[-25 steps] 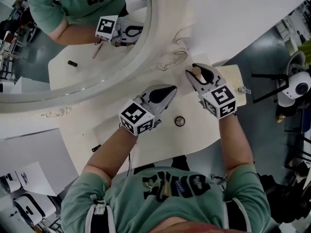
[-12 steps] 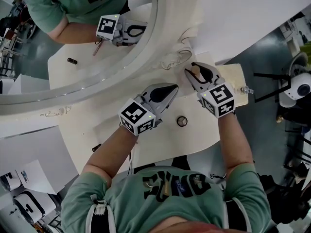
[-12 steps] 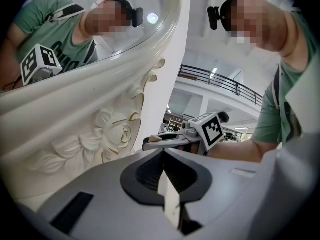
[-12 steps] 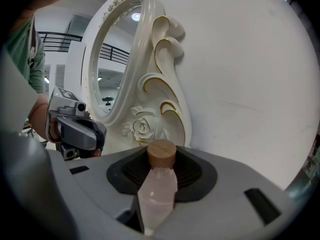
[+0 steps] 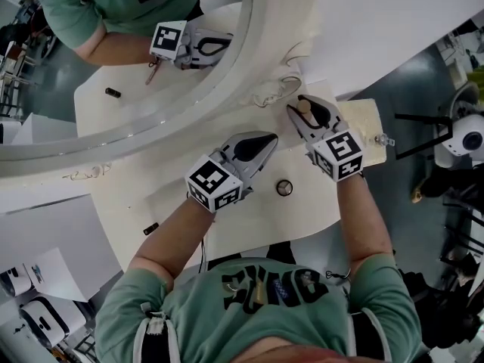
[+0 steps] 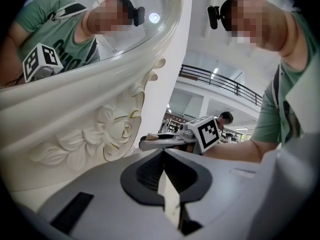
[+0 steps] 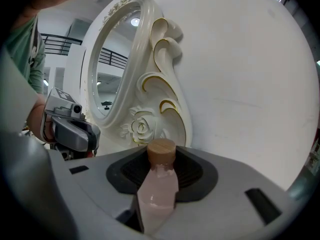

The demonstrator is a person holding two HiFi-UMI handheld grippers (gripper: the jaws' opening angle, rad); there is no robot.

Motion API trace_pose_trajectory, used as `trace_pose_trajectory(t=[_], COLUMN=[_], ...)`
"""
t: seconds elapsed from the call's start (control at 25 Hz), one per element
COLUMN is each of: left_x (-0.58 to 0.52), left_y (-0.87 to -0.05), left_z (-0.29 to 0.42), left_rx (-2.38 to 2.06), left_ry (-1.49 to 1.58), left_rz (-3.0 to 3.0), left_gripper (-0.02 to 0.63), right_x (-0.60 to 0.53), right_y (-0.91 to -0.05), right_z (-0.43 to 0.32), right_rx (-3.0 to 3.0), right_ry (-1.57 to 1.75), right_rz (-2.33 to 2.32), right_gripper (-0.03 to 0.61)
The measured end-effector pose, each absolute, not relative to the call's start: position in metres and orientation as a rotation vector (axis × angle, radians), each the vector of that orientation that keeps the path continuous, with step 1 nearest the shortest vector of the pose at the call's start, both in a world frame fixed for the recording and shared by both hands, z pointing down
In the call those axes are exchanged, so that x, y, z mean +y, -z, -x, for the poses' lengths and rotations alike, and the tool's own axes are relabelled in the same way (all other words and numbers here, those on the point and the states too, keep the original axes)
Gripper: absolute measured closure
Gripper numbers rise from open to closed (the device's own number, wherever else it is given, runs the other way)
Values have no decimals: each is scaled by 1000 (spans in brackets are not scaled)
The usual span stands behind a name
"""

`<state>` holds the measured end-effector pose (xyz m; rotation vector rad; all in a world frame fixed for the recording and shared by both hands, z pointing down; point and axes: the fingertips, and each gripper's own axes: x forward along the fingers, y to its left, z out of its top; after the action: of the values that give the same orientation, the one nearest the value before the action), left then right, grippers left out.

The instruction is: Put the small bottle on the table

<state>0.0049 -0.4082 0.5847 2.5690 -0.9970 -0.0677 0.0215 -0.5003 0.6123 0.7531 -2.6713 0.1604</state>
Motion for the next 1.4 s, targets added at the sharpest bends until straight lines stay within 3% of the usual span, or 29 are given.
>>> trace_pose_trajectory(t=[0.28,0.68,1.4], left_x=[-399,-379,-294], left_y=[-575,-537,-450], left_z=[2,2,-1], left_rx=[-1006,-1015,-1001], left_ry=[76,77,101], left_rz=[-2581,-2619,-2643], left_gripper=[604,604,604], right_x=[-499,-482,-363], right_y=[-604,-555,-461], right_z=[-21,-42,-109], right_rx=[-2698,-2719,-2754], right_ry=[-138,-79,-160], right_rz=[-781,-850,-958], right_gripper=[364,353,546])
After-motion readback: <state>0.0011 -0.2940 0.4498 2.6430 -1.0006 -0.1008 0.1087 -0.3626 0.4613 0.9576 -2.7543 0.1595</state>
